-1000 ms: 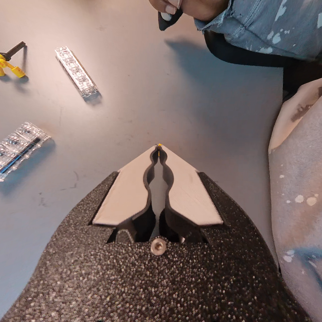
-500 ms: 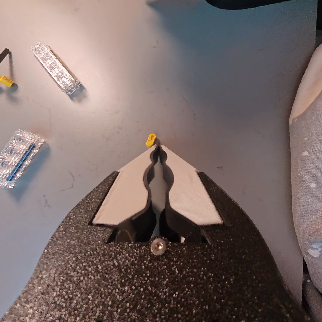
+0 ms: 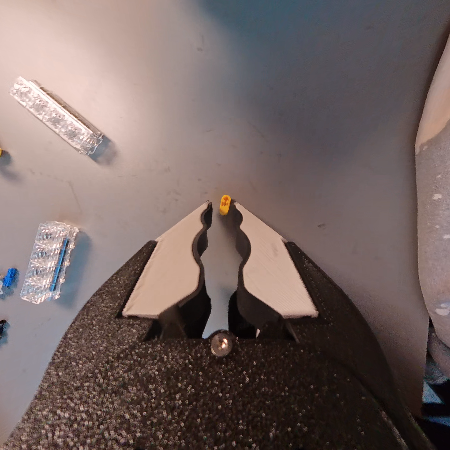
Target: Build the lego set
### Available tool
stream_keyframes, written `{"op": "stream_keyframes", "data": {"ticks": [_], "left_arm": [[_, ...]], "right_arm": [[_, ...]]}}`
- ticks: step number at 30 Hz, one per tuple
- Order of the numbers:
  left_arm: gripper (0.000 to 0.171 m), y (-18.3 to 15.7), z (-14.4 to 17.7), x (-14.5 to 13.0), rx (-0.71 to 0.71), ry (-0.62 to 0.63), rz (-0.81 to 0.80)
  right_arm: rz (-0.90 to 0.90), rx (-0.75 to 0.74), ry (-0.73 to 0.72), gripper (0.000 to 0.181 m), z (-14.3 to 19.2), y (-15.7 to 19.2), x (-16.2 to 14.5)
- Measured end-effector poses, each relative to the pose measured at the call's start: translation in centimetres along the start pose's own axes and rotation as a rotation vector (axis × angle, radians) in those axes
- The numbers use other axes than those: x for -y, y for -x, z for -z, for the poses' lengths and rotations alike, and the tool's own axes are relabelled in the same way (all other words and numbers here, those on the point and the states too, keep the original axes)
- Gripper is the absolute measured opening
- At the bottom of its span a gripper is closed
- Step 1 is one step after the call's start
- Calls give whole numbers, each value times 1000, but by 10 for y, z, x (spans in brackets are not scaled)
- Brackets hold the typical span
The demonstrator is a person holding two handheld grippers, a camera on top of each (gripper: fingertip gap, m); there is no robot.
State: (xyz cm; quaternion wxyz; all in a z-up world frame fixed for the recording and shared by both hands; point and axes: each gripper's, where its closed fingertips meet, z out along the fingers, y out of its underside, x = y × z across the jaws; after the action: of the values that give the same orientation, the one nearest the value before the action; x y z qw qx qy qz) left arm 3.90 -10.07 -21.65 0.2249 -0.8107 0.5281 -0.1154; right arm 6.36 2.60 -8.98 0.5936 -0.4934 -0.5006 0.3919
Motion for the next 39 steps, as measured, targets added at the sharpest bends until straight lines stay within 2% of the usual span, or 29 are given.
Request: {"op": "stream_keyframes", "data": {"ticks": [7,10,24,27,29,32,34,36,39], "left_arm": [[14,-4,-5,-4,-97,205,-92],[14,-1,-6,-4,-106,257,-110],[8,2,-6,-4,-92,258,-87],[7,6,-6,0,-84,145,-55],[7,13,4,14,-73,-30,30],[7,31,47,50,-57,-356,151],[7,41,82,71,-29,-537,162],[7,46,109,86,1,-644,143],[7,47,130,101,28,-707,92]], "right_arm": [[-1,1,3,4,1,-2,0],[-4,-3,-3,3,2,-4,2],[-2,17,-13,4,2,-1,6],[7,24,-25,4,3,0,7],[14,34,-43,4,4,2,11],[19,71,-63,3,4,11,14],[30,101,-70,4,3,18,14],[47,130,-81,3,2,28,16],[77,159,-93,3,2,39,20]]}}
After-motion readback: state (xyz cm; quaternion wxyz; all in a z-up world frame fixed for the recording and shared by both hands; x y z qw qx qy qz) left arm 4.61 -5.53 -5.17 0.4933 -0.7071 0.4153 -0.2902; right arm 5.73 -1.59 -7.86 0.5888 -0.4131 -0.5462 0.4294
